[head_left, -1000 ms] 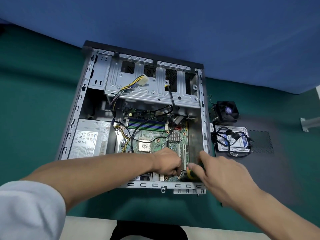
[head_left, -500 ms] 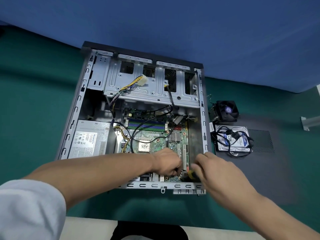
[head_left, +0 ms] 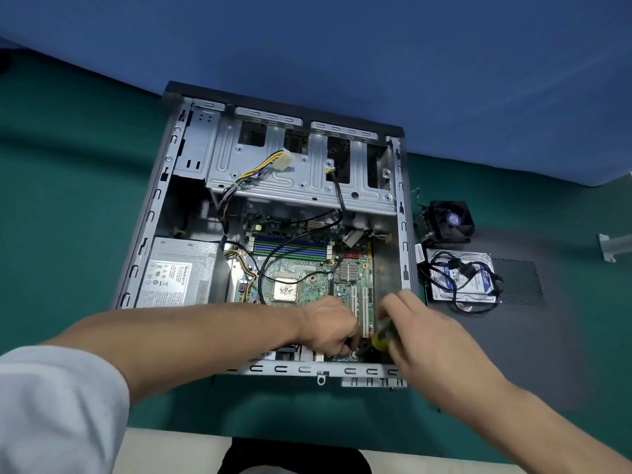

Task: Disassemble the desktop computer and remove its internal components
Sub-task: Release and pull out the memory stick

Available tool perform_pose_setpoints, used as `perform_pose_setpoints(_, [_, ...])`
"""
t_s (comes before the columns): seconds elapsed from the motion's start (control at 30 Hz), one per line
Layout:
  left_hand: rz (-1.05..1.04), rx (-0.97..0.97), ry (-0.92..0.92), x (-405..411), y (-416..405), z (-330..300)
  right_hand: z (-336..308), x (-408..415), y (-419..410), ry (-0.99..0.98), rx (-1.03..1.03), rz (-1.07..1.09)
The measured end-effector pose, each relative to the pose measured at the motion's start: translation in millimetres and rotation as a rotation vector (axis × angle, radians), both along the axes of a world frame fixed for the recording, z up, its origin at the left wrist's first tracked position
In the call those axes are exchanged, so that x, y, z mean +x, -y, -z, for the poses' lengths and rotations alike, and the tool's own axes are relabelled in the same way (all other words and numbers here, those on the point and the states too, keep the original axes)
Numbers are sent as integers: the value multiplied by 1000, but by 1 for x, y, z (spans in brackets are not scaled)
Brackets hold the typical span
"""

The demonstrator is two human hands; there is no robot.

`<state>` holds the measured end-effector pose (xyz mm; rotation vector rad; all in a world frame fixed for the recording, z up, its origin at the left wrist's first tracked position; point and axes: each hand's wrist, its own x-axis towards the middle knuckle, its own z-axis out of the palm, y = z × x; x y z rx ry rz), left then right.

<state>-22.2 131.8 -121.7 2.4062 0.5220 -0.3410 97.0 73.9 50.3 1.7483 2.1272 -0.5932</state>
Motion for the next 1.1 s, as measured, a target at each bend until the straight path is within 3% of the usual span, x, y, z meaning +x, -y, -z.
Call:
perform_pose_setpoints(0.3, [14, 55, 23, 7, 5, 3, -1, 7, 1, -79, -19, -35])
perform_pose_setpoints(0.77, [154, 109, 11, 18, 6, -2, -18, 11, -7, 71, 123, -1])
perform_pose_setpoints(0.9, [3, -20, 24, 13, 4, -4, -29, 16, -9, 89, 138, 16])
perform_pose_setpoints(1.1, [-555, -373, 40, -10, -11, -16, -39, 28, -10, 175, 108, 84])
